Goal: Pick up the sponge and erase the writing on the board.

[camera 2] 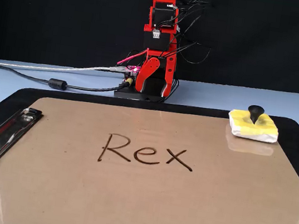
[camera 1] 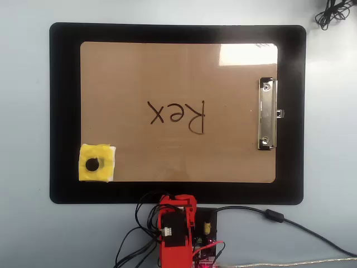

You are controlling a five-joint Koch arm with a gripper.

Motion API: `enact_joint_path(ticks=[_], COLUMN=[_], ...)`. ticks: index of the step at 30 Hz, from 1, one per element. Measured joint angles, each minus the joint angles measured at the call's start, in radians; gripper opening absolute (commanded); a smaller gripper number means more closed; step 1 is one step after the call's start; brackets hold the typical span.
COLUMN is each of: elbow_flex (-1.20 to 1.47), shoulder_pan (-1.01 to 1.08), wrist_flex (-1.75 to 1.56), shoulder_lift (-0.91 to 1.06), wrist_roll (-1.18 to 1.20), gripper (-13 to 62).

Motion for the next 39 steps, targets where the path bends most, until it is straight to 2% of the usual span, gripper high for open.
enact_joint_path(ticks=[14,16,20,23,26,29,34,39], elbow_flex=[-0.003,-0.051,-0.339,-0.514,-0.528,-0.525,-0.279,-0.005], shoulder_pan=[-0.002,-0.002,-0.035,-0.236,-0.431,-0.529,-0.881,-0.988], wrist_flex=[0.006,0.029,0.067,0.017,-0.074,-0.193,-0.604,-1.209], shoulder_lift=[0.000,0.000,0.000,0.000,-0.002,-0.002,-0.006,-0.100], wrist_roll=[0.000,-0.002,-0.002,-0.002,-0.023,-0.127,-0.245,-0.253], gripper=[33.9,33.7,33.5,33.7,33.5,33.3,32.0,32.2])
